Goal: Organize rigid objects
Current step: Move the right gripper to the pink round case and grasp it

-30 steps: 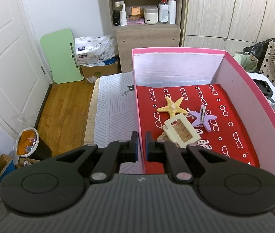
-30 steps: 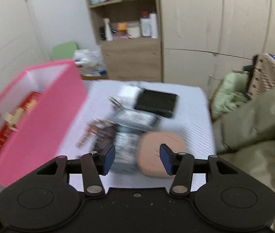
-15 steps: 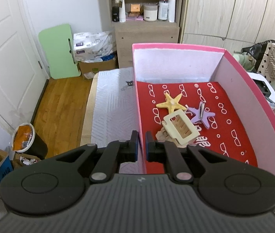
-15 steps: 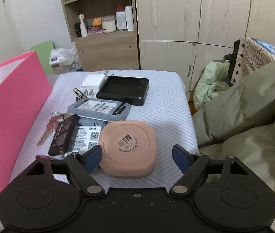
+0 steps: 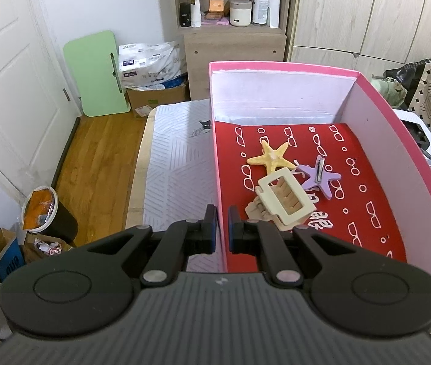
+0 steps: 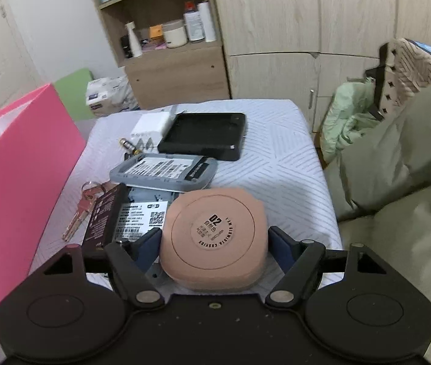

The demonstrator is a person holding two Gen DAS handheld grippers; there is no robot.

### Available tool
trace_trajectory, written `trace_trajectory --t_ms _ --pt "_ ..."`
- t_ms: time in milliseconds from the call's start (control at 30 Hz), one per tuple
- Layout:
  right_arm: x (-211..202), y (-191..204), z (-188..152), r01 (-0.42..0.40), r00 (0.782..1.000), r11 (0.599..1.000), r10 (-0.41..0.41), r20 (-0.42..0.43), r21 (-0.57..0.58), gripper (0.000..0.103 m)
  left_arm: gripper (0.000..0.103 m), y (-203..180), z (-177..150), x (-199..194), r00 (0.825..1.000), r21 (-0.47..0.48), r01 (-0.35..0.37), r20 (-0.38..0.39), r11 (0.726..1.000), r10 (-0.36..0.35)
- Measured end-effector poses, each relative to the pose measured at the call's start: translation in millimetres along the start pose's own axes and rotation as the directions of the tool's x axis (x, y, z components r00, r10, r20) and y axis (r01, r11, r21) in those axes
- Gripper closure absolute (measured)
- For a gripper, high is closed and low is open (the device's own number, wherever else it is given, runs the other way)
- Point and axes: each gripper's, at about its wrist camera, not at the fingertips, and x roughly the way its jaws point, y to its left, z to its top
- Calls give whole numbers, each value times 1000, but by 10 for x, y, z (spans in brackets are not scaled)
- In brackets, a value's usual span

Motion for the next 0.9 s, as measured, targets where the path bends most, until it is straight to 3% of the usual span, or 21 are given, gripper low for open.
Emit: trace_trajectory --t_ms 433,600,900 --pt "-98 -101 21 19 1000 996 -21 21 89 24 96 20 6 44 1000 -19 7 -17 1000 -7" --pt "-300 5 73 21 997 998 -26 74 59 24 97 -7 2 49 1000 -12 -6 -23 1000 5" --pt "-780 327 176 -41 979 999 42 201 -11 24 97 -27 -17 71 999 -17 -22 -25 1000 22"
